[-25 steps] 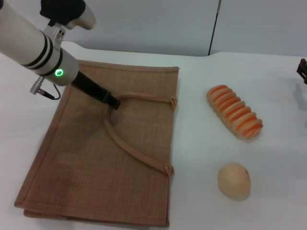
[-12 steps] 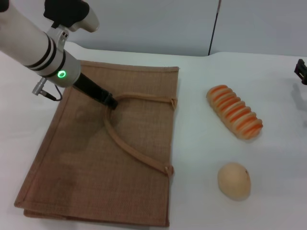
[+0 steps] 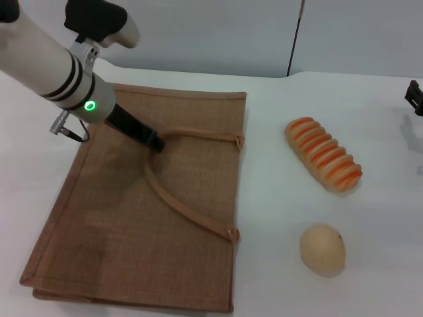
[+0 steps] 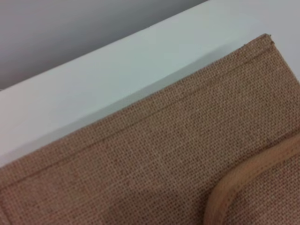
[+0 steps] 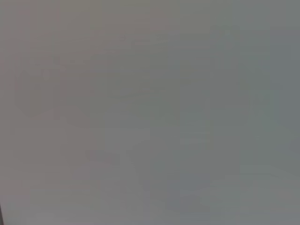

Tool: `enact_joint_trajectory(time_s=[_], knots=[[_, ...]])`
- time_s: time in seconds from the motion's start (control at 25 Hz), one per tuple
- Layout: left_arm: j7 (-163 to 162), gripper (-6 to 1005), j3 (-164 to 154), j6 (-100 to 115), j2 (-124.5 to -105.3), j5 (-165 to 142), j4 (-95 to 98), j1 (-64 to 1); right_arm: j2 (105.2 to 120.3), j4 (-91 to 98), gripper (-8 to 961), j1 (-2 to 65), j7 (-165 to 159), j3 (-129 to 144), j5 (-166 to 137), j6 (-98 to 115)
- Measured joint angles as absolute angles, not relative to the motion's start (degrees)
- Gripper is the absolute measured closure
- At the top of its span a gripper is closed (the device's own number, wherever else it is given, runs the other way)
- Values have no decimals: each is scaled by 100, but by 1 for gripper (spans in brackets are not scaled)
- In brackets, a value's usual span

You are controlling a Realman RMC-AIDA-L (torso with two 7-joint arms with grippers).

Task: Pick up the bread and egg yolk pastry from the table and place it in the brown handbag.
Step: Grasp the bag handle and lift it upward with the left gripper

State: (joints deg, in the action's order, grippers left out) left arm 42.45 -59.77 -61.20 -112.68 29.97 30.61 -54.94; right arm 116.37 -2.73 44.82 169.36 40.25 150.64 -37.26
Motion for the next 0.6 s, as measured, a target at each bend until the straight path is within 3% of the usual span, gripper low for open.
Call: enact_joint_trajectory(time_s=[0.6], knots=[[4252, 684, -5976, -6003, -11279, 2945, 2816, -5589, 11637, -329, 200, 4517, 16937, 4025, 15064, -3727]])
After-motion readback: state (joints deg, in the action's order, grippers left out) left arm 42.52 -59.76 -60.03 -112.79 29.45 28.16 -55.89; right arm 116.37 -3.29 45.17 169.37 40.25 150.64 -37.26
